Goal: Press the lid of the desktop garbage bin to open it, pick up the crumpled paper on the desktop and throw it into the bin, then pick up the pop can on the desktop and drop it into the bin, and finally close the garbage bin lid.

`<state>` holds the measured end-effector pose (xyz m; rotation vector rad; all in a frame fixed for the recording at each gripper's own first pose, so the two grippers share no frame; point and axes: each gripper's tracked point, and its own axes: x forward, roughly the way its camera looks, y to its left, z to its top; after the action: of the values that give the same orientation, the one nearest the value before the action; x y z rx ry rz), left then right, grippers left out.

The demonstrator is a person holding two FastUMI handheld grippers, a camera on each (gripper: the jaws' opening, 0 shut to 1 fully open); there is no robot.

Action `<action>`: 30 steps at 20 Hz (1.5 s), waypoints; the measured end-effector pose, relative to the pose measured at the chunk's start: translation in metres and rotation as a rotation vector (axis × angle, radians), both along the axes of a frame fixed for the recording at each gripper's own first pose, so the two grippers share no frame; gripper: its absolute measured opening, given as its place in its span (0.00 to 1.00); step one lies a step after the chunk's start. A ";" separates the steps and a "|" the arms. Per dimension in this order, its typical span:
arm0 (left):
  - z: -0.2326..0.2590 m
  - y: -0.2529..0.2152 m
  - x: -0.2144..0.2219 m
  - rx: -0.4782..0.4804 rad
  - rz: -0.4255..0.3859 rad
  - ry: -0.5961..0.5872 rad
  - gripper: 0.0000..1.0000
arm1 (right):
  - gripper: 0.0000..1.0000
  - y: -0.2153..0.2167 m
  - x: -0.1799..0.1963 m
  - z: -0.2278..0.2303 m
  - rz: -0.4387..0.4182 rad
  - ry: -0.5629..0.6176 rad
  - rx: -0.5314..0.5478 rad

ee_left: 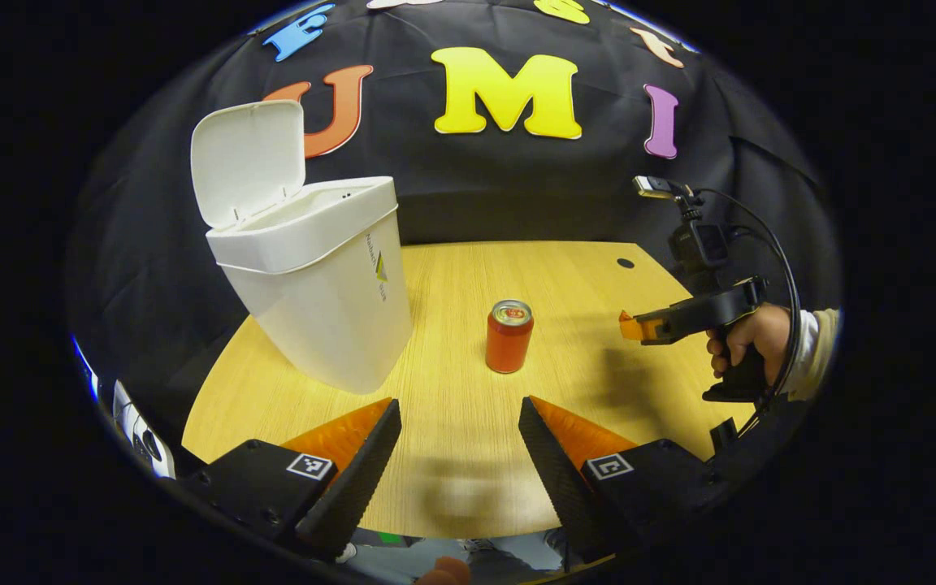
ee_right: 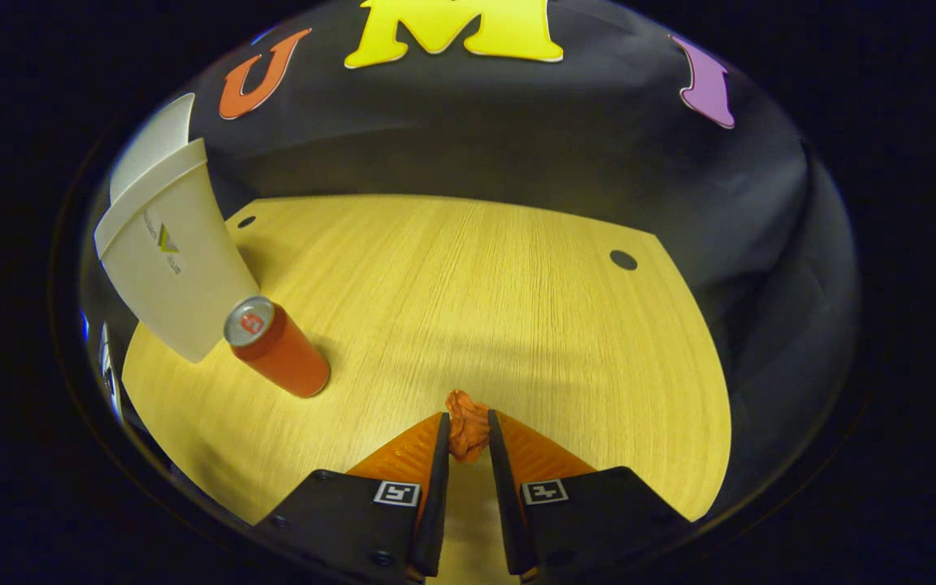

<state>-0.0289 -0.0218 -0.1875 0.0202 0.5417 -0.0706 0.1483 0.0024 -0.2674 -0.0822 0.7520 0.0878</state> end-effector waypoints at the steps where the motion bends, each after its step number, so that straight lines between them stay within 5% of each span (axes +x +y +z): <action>1: 0.005 0.002 0.003 0.002 -0.008 -0.019 0.97 | 0.31 0.006 0.000 0.019 0.004 -0.029 0.006; 9: 0.025 0.043 0.012 -0.021 -0.007 -0.091 0.97 | 0.29 0.083 0.020 0.183 0.077 -0.273 0.074; 14: 0.026 0.085 0.006 -0.040 0.005 -0.122 0.97 | 0.29 0.183 0.027 0.244 0.214 -0.366 0.121; 23: 0.001 0.164 -0.017 -0.066 0.120 -0.075 0.98 | 0.31 0.386 0.022 0.241 0.496 -0.372 0.157; 29: -0.004 0.182 -0.025 -0.054 0.153 -0.059 0.97 | 0.29 0.440 0.016 0.219 0.564 -0.356 0.123; 30: -0.004 0.180 -0.025 -0.057 0.152 -0.058 0.97 | 0.36 0.443 0.016 0.219 0.569 -0.355 0.129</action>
<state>-0.0537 0.1581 -0.1916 -0.0746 0.4816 0.0627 0.1639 0.4451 -0.0481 -0.1820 0.3490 0.6462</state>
